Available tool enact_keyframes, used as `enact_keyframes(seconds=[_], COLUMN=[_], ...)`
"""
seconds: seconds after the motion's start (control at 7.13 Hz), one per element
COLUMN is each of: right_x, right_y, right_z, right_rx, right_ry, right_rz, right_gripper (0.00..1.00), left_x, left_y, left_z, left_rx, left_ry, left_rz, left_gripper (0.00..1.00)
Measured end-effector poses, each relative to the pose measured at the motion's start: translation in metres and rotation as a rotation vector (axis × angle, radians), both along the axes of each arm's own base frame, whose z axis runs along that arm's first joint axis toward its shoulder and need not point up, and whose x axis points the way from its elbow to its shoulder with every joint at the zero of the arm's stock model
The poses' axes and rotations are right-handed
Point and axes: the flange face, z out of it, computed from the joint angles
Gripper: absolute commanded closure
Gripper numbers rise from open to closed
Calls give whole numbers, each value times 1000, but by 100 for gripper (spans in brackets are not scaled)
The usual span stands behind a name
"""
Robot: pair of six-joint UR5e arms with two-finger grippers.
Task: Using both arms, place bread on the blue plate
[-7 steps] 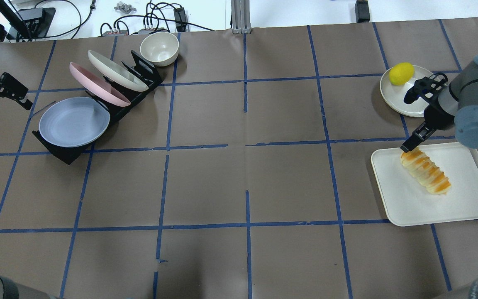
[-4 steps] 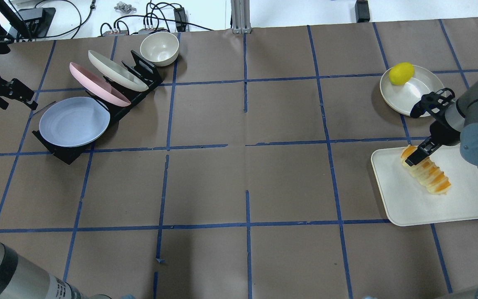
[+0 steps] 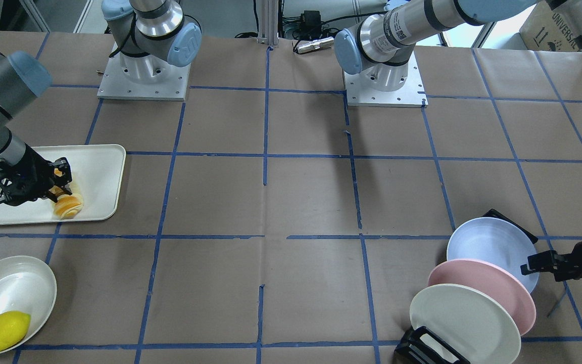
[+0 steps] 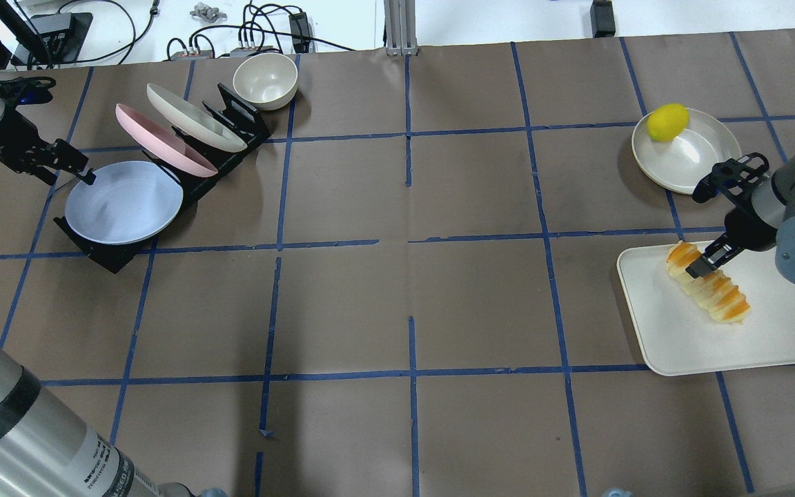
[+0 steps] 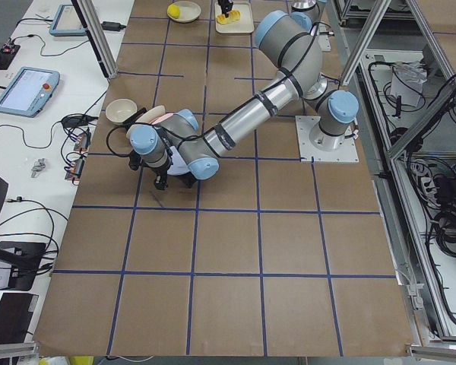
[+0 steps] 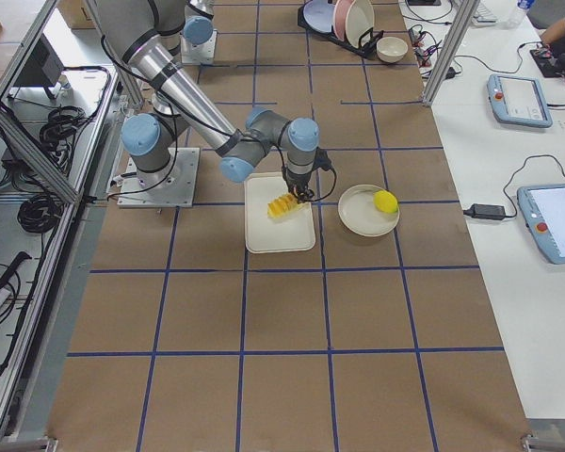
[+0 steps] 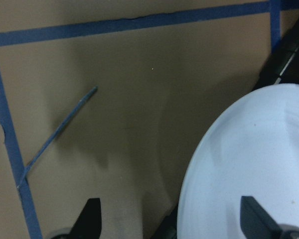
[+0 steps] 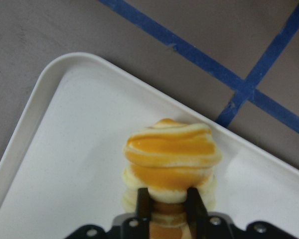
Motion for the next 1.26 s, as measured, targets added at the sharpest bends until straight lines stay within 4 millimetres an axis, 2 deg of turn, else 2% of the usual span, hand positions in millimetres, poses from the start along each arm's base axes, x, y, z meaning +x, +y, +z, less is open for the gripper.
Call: enact_keyframes(seconds=[0.14, 0.28, 0.56, 0.7, 0.98, 1.26], right_x=[-1, -2, 7, 22, 60, 108], right_y=[2, 2, 2, 0, -11, -21], right_z=[-2, 3, 38, 59, 105, 160], right_rx=[4, 2, 12, 23, 51, 91], right_ry=[-4, 3, 17, 21, 49, 59], right_rz=[-13, -36, -115, -146, -176, -208], right_gripper=[98, 98, 97, 96, 95, 95], left_x=[4, 7, 9, 8, 7, 6], left_y=[4, 7, 7, 7, 7, 5], left_z=[-7, -10, -7, -5, -1, 13], left_rx=[18, 33, 42, 44, 39, 27], left_ry=[17, 30, 45, 61, 72, 64], left_rz=[9, 16, 23, 27, 32, 32], left_gripper=[72, 86, 95, 97, 98, 98])
